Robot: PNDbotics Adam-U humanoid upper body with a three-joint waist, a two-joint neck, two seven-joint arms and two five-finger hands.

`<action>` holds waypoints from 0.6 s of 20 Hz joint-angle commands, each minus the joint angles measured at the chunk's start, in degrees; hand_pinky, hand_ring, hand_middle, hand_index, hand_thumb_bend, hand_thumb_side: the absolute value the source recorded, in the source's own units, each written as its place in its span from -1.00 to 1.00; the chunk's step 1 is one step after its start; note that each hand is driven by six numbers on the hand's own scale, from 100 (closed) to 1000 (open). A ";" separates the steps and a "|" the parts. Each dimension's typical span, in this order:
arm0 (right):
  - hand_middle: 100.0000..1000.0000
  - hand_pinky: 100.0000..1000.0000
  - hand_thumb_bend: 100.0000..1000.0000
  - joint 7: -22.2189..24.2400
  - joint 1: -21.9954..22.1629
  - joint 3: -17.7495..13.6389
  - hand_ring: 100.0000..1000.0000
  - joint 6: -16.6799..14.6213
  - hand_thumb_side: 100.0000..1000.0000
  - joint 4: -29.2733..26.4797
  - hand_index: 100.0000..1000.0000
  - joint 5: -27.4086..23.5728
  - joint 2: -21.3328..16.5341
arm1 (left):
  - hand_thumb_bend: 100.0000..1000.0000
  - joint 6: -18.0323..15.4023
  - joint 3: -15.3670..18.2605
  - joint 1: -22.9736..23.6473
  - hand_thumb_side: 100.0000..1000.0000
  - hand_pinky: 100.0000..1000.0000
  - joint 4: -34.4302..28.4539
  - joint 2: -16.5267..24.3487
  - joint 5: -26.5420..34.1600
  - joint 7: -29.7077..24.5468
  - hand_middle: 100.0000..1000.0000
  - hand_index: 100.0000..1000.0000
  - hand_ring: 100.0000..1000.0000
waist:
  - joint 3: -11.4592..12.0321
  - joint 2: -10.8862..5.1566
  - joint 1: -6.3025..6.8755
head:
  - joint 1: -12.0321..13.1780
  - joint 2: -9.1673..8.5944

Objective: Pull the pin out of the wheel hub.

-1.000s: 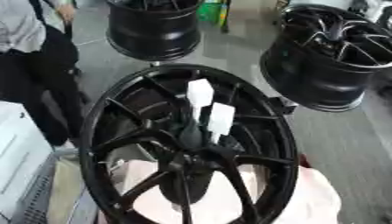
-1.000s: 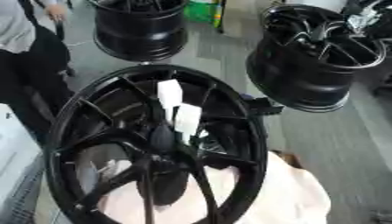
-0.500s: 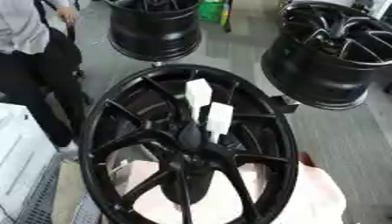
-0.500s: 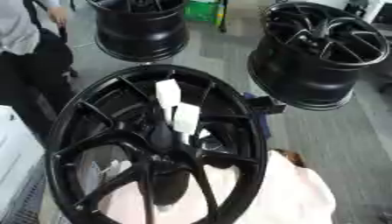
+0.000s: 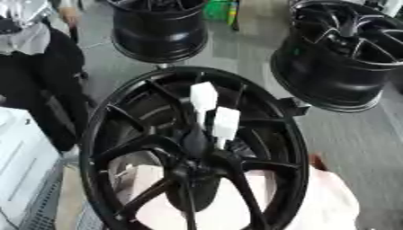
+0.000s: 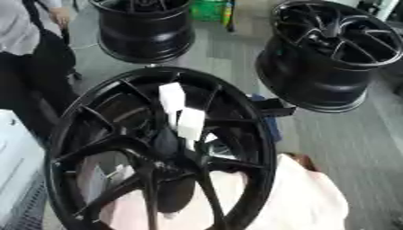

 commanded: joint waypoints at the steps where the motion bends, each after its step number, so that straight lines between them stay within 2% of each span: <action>1: 0.40 0.54 -1.00 -2.18 0.47 -1.87 0.47 0.21 0.04 -2.78 0.59 0.36 -0.19 | -0.25 -4.13 -2.80 -4.21 -0.68 0.72 4.45 0.89 -2.57 -7.36 0.50 0.74 0.80 | -0.56 -0.43 0.00 | -0.09 -1.35; 7: 0.39 0.53 -1.00 -3.63 2.03 -2.34 0.45 0.92 0.08 -4.56 0.58 0.25 1.61 | 0.01 -10.74 -8.80 -10.78 -0.77 0.75 10.64 -2.56 -7.58 -17.74 0.53 0.75 0.79 | -2.52 0.28 -0.24 | -0.09 -2.71; 12: 0.38 0.52 -1.00 -3.60 1.76 -2.14 0.44 1.02 0.09 -5.00 0.58 0.17 1.96 | 0.12 -14.10 -12.69 -14.19 -0.73 0.76 14.74 -4.77 -9.92 -22.65 0.55 0.79 0.79 | -3.48 0.59 0.03 | 0.76 -2.88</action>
